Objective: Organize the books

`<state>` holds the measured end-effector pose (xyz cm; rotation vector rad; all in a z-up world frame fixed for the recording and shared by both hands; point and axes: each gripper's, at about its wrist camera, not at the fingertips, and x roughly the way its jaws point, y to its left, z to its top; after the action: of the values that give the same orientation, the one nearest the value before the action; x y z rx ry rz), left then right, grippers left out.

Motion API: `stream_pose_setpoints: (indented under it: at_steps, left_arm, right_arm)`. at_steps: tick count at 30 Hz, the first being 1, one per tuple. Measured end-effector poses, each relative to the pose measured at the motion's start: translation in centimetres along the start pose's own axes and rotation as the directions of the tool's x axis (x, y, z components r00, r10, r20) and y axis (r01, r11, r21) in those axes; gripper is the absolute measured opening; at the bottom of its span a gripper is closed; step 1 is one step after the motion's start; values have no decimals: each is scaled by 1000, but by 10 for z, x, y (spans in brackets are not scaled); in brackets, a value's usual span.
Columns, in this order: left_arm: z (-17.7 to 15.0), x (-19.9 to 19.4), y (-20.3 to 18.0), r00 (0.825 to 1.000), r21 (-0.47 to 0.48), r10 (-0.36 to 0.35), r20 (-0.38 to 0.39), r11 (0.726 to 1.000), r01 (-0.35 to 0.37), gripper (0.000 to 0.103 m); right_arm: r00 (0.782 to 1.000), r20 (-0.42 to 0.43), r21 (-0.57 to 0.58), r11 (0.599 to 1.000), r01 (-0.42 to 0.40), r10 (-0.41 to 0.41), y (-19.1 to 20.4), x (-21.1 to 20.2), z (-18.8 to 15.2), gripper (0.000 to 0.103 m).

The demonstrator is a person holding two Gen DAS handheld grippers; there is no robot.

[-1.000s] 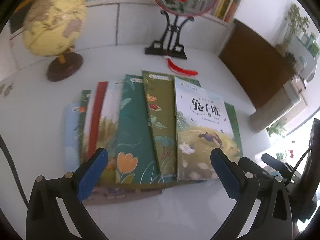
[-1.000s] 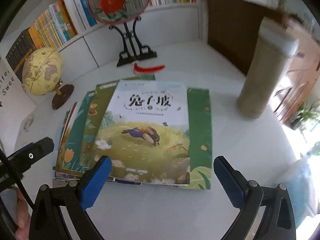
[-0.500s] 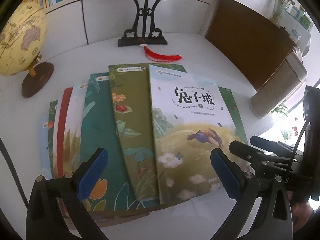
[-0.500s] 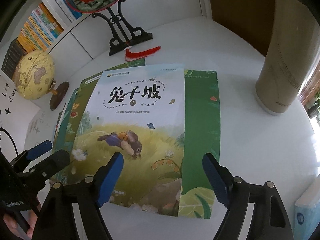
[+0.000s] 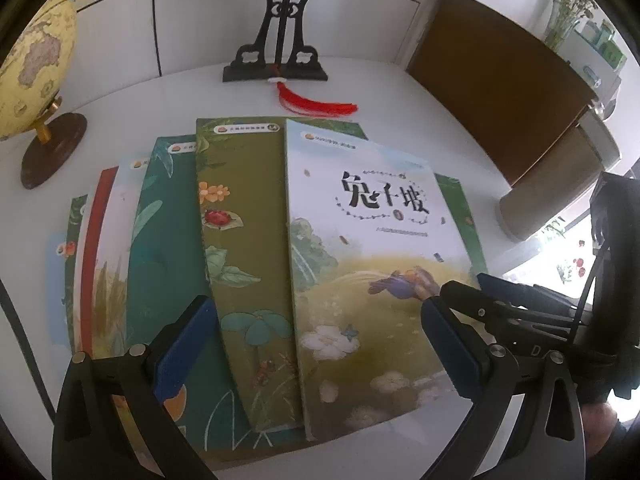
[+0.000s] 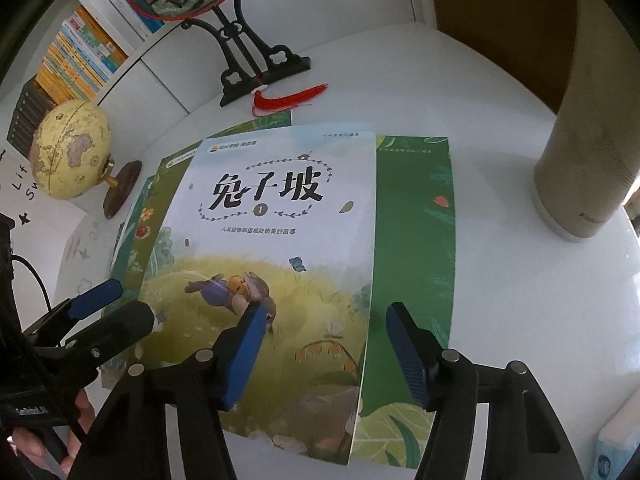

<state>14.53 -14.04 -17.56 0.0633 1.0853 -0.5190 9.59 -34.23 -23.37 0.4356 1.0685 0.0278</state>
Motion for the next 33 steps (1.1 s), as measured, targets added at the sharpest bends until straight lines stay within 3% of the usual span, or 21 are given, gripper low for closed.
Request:
stream_pose_setpoints:
  at_steps: [11,18,23,26,29,33]
  left_arm:
    - [-8,3,0,1000,13,2,-5,1000,-2,102]
    - [-9,12,-14,994,78,88,-62,993,-83,102]
    - [-8,10,-8,996,66,46,-71,997,-42,102]
    - [-10,10,-10,994,99,67,-81,993,-59,102]
    - [-17,2,-6,998,86,-2,-62,996,7,101]
    - [-31,-13,1,997,88,-57,-54,994,62,88]
  right_arm:
    - [1000,-8,-24,1000,-5,5,10,7,1,60]
    - [1000,-7,-62,998,-5,4,20,6,2,60]
    - [999,0,-145,989,38,-38,29,3,3,59]
    - [999,10,-182,982,53,-52,31,2,0,59]
    - [999,12,-205,978,42,-41,34,0,-4,59]
    - [1000,-10,-250,968,-13,11,45,-4,-17,59]
